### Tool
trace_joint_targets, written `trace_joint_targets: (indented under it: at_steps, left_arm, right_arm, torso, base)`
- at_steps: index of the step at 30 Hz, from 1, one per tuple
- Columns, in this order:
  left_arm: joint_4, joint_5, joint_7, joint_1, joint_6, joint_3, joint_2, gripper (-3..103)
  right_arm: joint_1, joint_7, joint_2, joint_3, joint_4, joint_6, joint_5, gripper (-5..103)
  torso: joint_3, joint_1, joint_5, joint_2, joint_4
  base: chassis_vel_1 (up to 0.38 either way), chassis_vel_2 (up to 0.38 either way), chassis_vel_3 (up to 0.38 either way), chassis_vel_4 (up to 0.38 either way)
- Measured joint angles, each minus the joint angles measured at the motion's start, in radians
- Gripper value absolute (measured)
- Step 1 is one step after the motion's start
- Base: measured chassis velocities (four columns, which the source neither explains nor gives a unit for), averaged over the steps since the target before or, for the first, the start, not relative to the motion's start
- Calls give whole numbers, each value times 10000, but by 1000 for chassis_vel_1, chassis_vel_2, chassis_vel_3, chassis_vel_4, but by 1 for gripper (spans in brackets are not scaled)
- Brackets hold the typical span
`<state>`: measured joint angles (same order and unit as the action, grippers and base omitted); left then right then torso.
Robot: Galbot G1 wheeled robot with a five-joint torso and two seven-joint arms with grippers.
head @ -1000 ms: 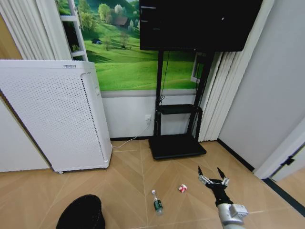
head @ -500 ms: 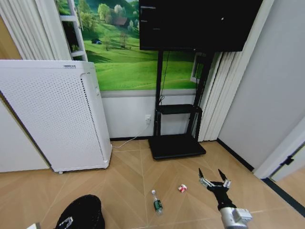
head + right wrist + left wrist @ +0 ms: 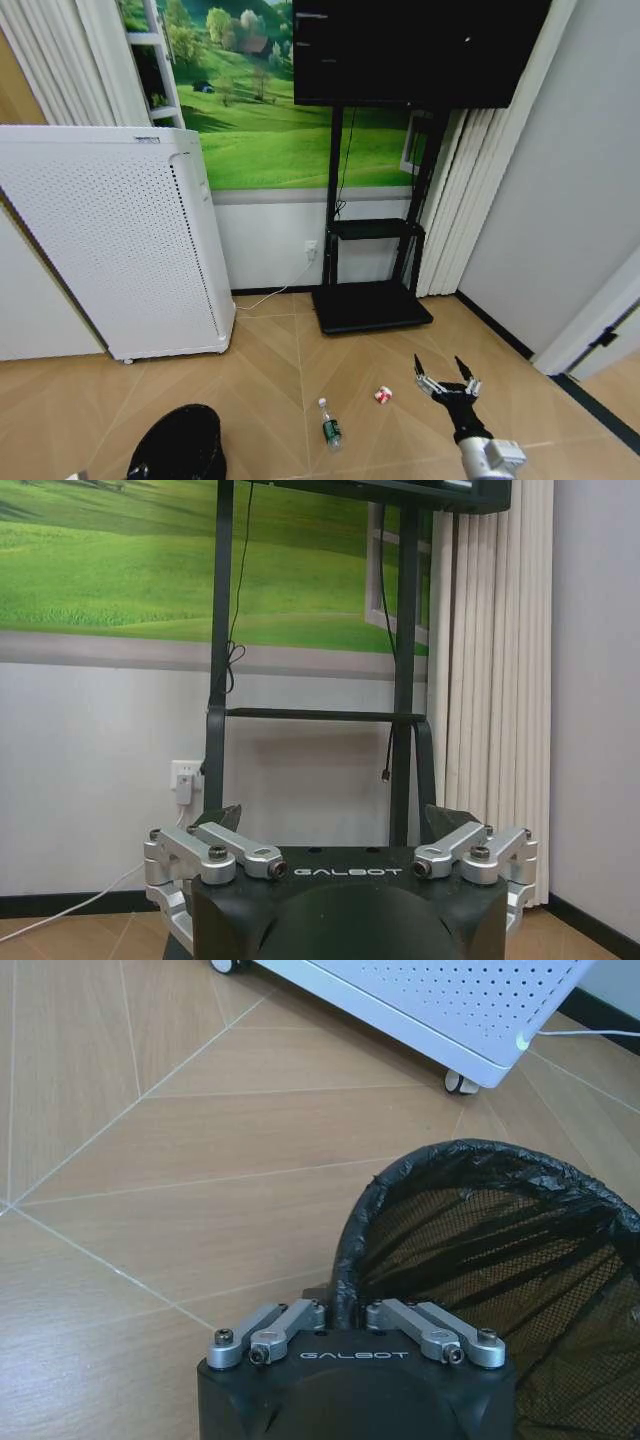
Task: Pick up the trash bin and place the garbage on the floor into it.
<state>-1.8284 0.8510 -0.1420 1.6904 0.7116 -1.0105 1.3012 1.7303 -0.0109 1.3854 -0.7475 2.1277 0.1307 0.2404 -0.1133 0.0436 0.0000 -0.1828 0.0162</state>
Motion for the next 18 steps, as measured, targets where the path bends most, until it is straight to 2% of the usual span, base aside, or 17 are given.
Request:
trace_joint_targets:
  at_steps: [1, 5, 8, 10, 12, 13, 14, 16, 17, 18]
  left_arm:
    - [-30, -137, 112, 35, -137, -5, -10, 7]
    - [-113, -535, 531, 165, -547, -83, -18, 7]
    - [-368, -1173, 1510, 468, -1574, -325, -10, 7]
    - [-465, -1182, 1615, 536, -1778, -363, -3, 7]
    - [-944, -1114, 1879, 890, -2588, -535, 44, 7]
    - [-1165, -1341, 2016, 1041, -3086, -669, 69, 7]
    - [-1165, -1341, 2016, 1041, -3086, -669, 69, 7]
    - [-1579, -2149, 2247, 1280, -4043, -1010, 147, 7]
    - [-1579, -2149, 2247, 1280, -4043, -1010, 147, 7]
    - [-1746, -2679, 2259, 1369, -4332, -1186, 224, 7]
  right_arm:
    - [-19, -6, -12, 0, -5, 0, 9, 100]
    - [-52, -126, -18, 0, -52, -7, 38, 100]
    - [-89, -280, -20, 4, -173, -8, 81, 100]
    - [-98, -308, -21, 9, -201, -8, 87, 100]
    - [-145, -359, -29, 22, -375, -19, 31, 100]
    - [-170, -342, -36, 21, -476, -33, -63, 100]
    - [-170, -342, -36, 21, -476, -33, -63, 100]
    - [-226, -113, -40, 68, -685, -52, -270, 100]
    - [-226, -113, -40, 68, -685, -52, -270, 100]
    - [-268, 15, -32, 137, -773, -47, -378, 100]
  torso:
    - [0, 0, -2, 0, 0]
    - [-1, 1, -1, -1, 0]
    - [-2, 1, -1, -1, -1]
    - [-2, 1, -1, -2, -1]
    - [-2, 1, 0, -2, 0]
    - [-2, 0, -1, -2, 2]
    - [-2, 0, -1, -2, 2]
    - [-2, 0, 3, -3, 2]
    - [-2, 0, 3, -3, 2]
    - [-2, 1, 1, -3, 1]
  base:
    - [0, 0, 0, 0]
    - [0, 0, 0, 0]
    - [0, 0, 0, 0]
    - [0, 0, 0, 0]
    - [0, 0, 0, 0]
    - [0, 0, 0, 0]
    - [0, 0, 0, 0]
    - [0, 0, 0, 0]
    - [0, 0, 0, 0]
    - [0, 0, 0, 0]
